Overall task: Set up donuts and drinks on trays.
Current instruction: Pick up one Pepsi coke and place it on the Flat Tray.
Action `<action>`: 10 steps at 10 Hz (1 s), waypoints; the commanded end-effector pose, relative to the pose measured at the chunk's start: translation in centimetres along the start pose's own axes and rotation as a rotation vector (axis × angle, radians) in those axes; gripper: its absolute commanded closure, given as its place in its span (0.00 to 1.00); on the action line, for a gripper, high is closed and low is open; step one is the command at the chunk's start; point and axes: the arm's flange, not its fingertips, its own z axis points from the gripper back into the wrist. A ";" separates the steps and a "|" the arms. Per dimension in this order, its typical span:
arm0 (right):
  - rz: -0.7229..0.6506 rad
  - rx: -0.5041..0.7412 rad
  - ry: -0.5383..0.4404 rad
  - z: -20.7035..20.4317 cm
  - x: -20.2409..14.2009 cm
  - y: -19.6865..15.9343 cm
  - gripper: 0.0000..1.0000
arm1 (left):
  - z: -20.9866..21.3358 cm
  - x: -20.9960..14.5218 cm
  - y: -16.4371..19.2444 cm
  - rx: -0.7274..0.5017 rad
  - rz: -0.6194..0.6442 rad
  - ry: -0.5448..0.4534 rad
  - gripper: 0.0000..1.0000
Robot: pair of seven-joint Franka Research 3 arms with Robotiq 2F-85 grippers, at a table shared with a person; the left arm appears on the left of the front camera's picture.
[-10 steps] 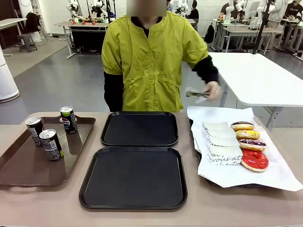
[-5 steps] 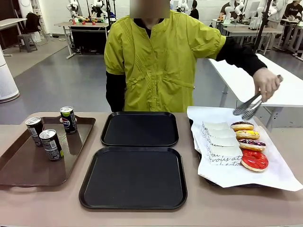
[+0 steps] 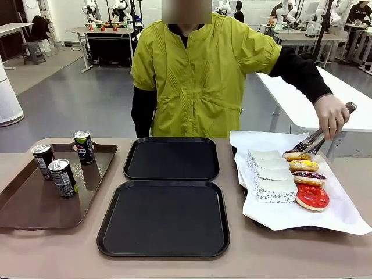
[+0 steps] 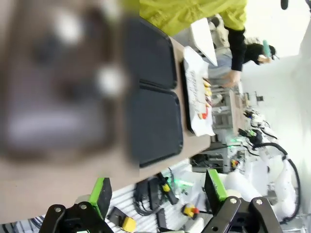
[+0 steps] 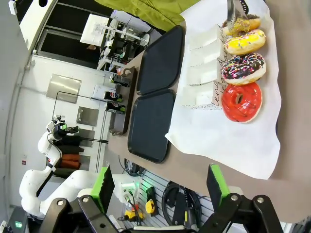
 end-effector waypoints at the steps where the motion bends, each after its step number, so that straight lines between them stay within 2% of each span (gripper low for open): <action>1: 0.002 -0.001 -0.006 0.1 0.0 -0.1 0.00 | -0.4 2.8 -2.6 0.238 -0.076 0.016 0.00; 2: 0.002 -0.001 -0.006 0.1 0.0 -0.1 0.00 | -1.7 5.1 -4.2 0.395 -0.091 0.023 0.00; 3: 0.002 -0.001 -0.006 0.1 0.0 -0.1 0.00 | -3.5 6.5 -5.6 0.490 -0.089 0.057 0.00; 5: 0.002 -0.001 -0.006 0.1 0.0 -0.1 0.00 | -7.6 6.5 -7.7 0.660 -0.117 0.158 0.00; 7: 0.002 -0.001 -0.006 0.1 0.0 -0.1 0.00 | -13.0 7.8 -9.1 0.744 -0.125 0.229 0.00; 10: 0.002 -0.001 -0.006 0.1 0.0 -0.1 0.00 | -18.6 6.7 -10.3 0.821 -0.111 0.266 0.00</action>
